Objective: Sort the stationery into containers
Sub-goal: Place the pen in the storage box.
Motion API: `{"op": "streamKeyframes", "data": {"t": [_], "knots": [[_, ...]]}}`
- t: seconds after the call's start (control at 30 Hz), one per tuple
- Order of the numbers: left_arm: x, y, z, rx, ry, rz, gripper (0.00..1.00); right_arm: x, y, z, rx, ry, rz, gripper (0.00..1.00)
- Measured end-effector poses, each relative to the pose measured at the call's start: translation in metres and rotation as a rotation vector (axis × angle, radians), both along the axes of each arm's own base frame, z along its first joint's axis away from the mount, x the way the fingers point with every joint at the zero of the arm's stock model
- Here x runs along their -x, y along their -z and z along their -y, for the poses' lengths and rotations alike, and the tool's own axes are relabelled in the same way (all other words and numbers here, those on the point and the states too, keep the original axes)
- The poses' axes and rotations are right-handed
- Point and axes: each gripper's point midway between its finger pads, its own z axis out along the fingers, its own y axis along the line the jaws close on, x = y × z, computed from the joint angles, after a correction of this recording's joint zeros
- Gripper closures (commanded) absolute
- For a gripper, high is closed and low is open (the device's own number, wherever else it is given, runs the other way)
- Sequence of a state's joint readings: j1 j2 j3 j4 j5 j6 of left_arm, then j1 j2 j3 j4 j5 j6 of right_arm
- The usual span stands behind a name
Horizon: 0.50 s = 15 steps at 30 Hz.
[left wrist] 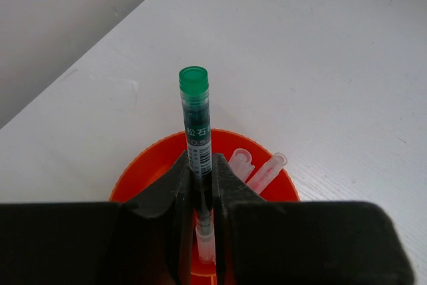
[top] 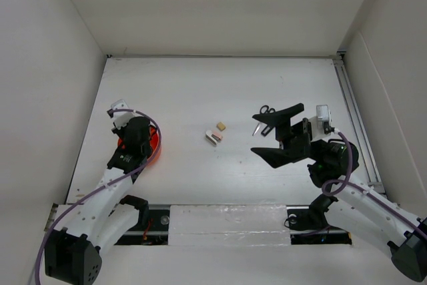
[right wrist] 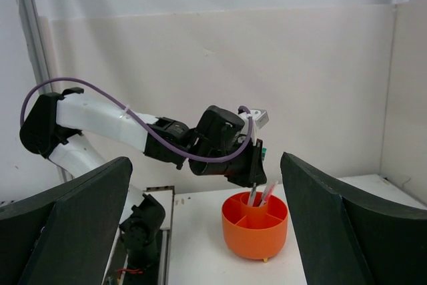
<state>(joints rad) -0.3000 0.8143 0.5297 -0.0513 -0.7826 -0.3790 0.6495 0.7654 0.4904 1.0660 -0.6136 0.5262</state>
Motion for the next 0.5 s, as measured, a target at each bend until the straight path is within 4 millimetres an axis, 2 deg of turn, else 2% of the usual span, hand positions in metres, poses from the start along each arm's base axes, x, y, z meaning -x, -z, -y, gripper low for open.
{"op": "streamKeyframes", "data": {"t": [0.1,0.23,0.5], "knots": [[0.0006,0.0001,-0.0006,0.004,-0.007,0.003,0.98,-0.0005,0.0005,-0.0001,0.002,0.001,-0.003,0.01],[0.0025,-0.0017,-0.0015,0.011,-0.013,0.012,0.83,-0.0002,0.0001,0.0002,0.001,0.003,0.0,0.01],[0.0043,-0.0019,-0.0026,0.016,-0.023,0.016,0.81,0.0001,-0.0006,0.0009,-0.001,0.006,0.002,0.01]]}}
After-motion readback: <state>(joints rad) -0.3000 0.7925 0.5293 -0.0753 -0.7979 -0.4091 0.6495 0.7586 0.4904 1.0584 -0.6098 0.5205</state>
